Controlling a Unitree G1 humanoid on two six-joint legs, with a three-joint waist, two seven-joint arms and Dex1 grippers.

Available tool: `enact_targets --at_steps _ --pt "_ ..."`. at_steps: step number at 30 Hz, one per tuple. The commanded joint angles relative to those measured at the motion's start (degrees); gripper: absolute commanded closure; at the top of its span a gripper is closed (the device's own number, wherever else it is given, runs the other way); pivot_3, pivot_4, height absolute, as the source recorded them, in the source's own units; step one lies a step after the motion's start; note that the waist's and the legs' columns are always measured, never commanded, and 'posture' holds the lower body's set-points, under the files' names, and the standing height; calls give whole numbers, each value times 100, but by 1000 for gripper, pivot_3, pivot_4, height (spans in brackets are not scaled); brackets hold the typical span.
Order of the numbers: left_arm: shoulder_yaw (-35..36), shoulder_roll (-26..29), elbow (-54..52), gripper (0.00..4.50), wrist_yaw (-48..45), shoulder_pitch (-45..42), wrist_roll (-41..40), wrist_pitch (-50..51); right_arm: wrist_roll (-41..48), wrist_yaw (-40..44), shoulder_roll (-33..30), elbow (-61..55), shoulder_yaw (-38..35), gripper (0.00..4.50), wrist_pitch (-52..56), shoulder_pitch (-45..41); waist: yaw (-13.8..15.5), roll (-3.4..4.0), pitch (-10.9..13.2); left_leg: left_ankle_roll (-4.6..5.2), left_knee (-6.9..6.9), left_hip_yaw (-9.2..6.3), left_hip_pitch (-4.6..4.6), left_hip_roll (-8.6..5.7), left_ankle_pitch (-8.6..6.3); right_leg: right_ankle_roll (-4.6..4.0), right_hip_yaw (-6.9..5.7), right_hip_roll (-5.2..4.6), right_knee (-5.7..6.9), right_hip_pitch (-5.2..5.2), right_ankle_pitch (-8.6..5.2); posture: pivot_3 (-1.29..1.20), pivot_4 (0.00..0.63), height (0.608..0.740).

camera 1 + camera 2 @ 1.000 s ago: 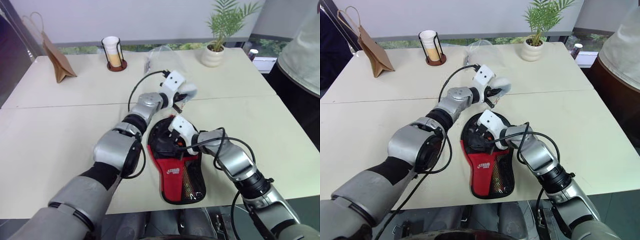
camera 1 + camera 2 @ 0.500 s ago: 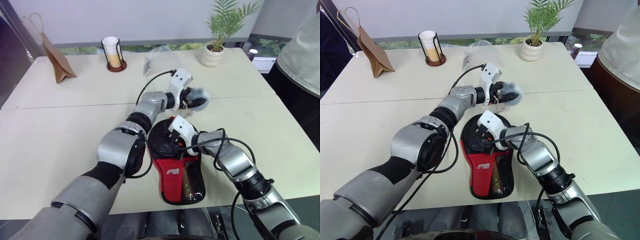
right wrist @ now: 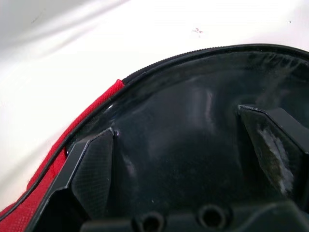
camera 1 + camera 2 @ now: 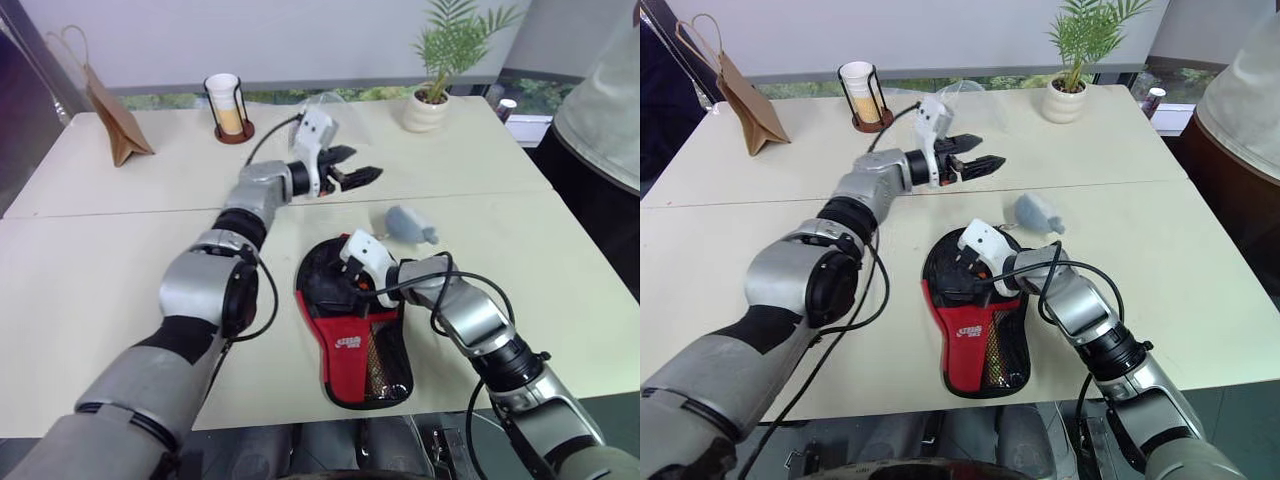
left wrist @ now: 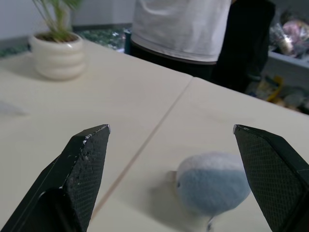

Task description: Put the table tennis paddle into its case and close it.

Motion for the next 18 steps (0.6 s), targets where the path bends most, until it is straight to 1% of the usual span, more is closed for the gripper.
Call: enact_targets --at_steps 1,3,5,8,10,12,14,18 --pt "-256 394 -557 280 -832 346 16 -266 87 15 -366 -118 -362 0 503 -22 -2 0 1 0 0 0 -1 0 0 -9 1 0 0 -1 5 0 150 740" --pt "-396 573 -947 280 -1290 629 -37 -248 261 53 -459 -361 -582 0 656 -156 0 -2 3 0 0 -1 -11 0 0 -22 1 0 1 -12 13 0 150 740" --pt "-542 759 -1628 280 -1767 1060 -166 -78 501 100 -552 -657 -869 0 906 -307 -9 -2 7 0 1 -2 -33 1 1 -29 1 0 1 -36 18 0 150 740" --pt "-789 972 -2957 280 -2315 1828 -409 386 790 201 -770 -909 -1258 0 1193 -570 -40 1 16 -1 0 0 -53 2 1 -35 6 0 4 -62 21 0 150 740" --pt "-951 1089 -3844 280 -2530 2332 -585 744 912 229 -917 -981 -1457 0 1260 -715 -78 2 17 -1 0 1 -85 4 2 -41 8 0 10 -98 25 0 150 740" --pt "-1158 1142 -4765 280 -2553 2859 -733 1136 1003 270 -1101 -874 -1665 0 1262 -940 -118 3 17 -2 0 0 -96 6 2 -44 9 1 9 -109 26 0 150 740" --pt "-1364 1179 -5447 280 -2520 3265 -831 1456 1040 317 -1268 -658 -1801 0 1155 -1182 -123 6 19 -1 -1 2 -98 5 2 -45 11 0 8 -112 27 0 150 740" --pt "-1716 1129 -6098 280 -2204 3801 -815 1656 872 331 -1437 152 -1765 0 689 -1670 -116 6 19 -2 -1 3 -97 7 2 -49 11 0 6 -111 29 0 150 740"
